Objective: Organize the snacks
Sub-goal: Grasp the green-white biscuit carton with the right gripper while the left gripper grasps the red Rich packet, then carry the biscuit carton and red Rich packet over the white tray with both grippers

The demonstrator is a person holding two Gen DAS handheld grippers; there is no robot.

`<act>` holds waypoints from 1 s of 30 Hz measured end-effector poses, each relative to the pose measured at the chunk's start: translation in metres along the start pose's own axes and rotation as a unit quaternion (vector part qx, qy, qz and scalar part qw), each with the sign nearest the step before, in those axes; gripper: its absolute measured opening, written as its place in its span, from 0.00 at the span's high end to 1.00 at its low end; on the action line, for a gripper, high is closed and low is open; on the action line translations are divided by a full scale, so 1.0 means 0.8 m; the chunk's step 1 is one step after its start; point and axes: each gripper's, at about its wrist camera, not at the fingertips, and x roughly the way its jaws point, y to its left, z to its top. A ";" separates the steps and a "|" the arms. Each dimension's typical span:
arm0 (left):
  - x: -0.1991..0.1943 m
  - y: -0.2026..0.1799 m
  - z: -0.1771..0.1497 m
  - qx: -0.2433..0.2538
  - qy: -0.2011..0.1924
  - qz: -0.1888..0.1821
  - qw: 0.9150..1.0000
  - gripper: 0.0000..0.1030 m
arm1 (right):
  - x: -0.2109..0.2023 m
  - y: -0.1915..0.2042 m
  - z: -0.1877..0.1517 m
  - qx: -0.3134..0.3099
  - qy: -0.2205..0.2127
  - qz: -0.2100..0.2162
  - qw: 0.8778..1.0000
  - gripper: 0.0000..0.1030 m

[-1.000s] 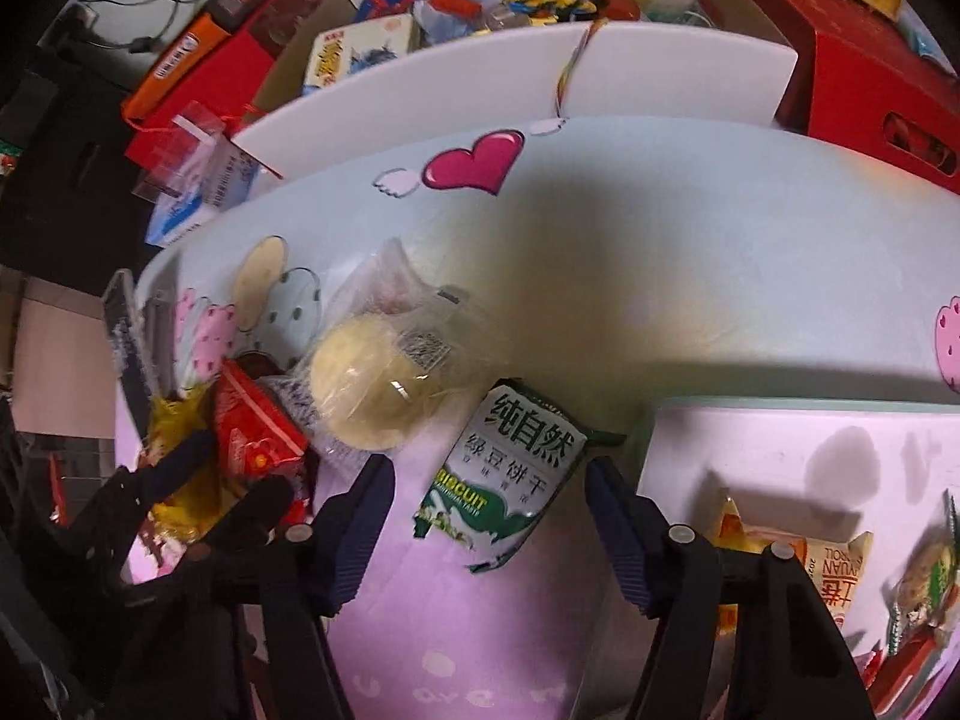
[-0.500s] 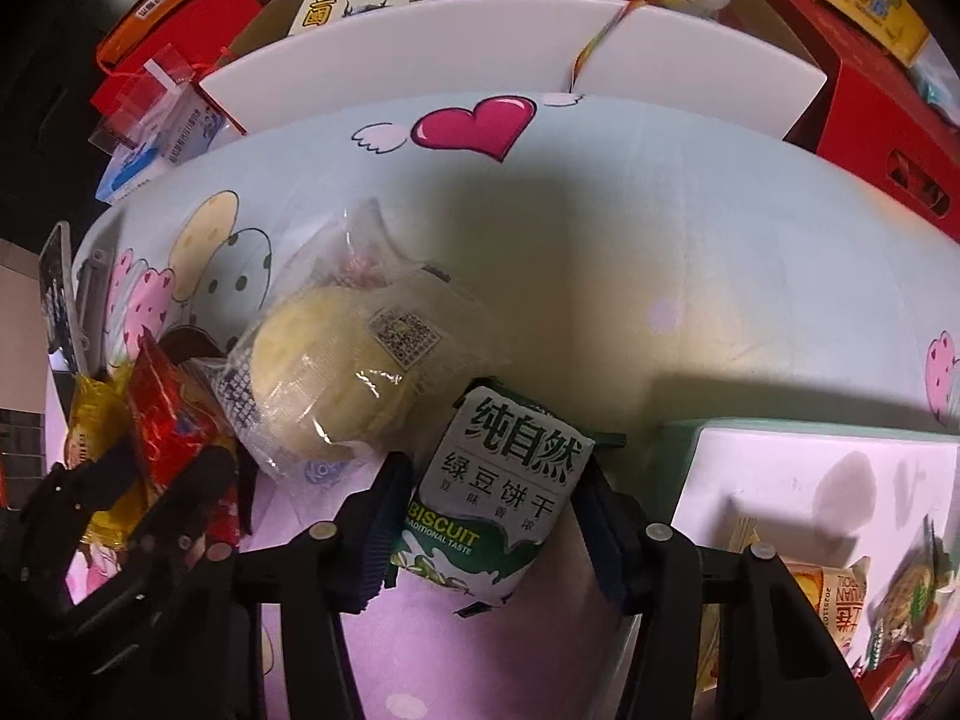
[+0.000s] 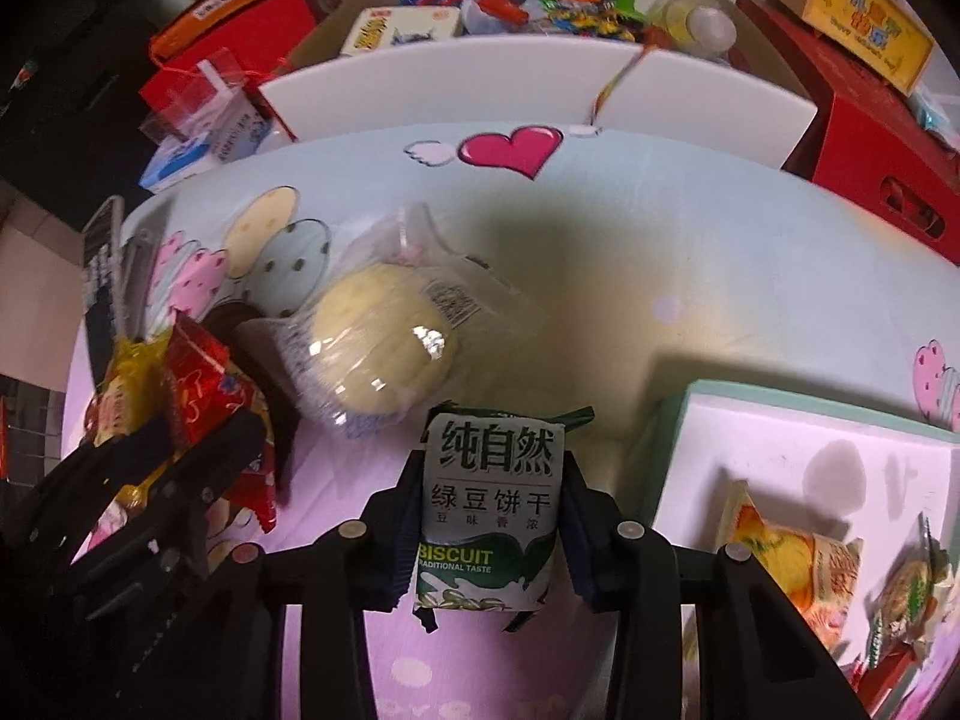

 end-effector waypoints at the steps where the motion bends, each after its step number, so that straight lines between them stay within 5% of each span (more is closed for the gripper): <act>1: -0.006 0.002 -0.003 -0.012 -0.002 -0.002 1.000 0.61 | -0.008 0.002 -0.004 -0.005 -0.007 0.002 1.000 0.58; 17: -0.084 -0.011 -0.041 -0.106 -0.054 -0.013 0.993 0.61 | -0.093 -0.008 -0.058 0.000 -0.074 0.023 0.997 0.58; 30: -0.087 -0.059 -0.060 -0.067 -0.066 -0.001 0.996 0.61 | -0.140 -0.055 -0.125 0.053 -0.164 0.016 0.985 0.58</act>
